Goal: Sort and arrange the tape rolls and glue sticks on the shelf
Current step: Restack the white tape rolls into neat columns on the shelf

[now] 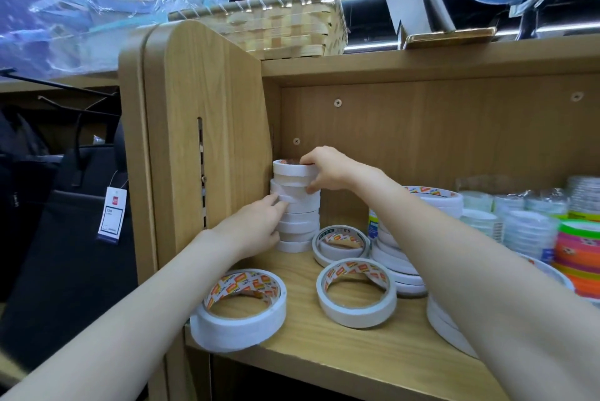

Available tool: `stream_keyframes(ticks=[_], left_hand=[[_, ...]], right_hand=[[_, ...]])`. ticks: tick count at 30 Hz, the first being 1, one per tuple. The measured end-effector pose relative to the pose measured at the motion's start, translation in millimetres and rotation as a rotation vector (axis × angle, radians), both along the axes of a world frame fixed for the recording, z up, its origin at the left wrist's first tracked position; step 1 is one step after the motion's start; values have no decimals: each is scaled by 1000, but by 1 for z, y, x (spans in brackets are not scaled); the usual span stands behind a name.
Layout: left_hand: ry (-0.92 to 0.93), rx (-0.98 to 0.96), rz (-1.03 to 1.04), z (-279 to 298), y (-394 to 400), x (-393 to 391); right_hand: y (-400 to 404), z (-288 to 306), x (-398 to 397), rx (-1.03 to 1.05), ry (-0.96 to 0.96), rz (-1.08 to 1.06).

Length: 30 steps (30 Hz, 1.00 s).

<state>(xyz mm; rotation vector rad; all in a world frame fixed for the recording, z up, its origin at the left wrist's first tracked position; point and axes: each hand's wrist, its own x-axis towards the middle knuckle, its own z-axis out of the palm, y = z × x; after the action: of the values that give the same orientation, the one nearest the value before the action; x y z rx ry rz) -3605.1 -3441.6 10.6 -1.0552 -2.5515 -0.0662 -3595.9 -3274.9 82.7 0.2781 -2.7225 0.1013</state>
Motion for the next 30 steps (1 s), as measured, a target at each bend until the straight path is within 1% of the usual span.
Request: stream_keyframes(ticks=[3, 5, 8, 10, 12, 15, 19, 22, 26, 30], left_hand=[[0, 38, -8, 1, 1, 2], [-8, 23, 15, 0, 0, 3], [-2, 20, 11, -5, -1, 3], [34, 88, 2, -6, 0, 2], [112, 190, 2, -3, 4, -2], [195, 277, 11, 3, 16, -11], [139, 296, 116, 10, 30, -20], [148, 276, 126, 19, 35, -18], [240, 335, 85, 35, 31, -5], [200, 287, 79, 48, 10, 25]], right_hand=[[0, 3, 2, 28, -42, 12], [-4, 3, 2, 52, -45, 28], [-7, 3, 4, 82, 8, 24], [-2, 7, 10, 59, 63, 28], [6, 16, 20, 18, 104, 28], [20, 27, 33, 19, 95, 20], [35, 24, 45, 42, 26, -9], [47, 21, 49, 51, 44, -38], [53, 25, 47, -57, 117, -5], [37, 27, 36, -122, 133, 40]])
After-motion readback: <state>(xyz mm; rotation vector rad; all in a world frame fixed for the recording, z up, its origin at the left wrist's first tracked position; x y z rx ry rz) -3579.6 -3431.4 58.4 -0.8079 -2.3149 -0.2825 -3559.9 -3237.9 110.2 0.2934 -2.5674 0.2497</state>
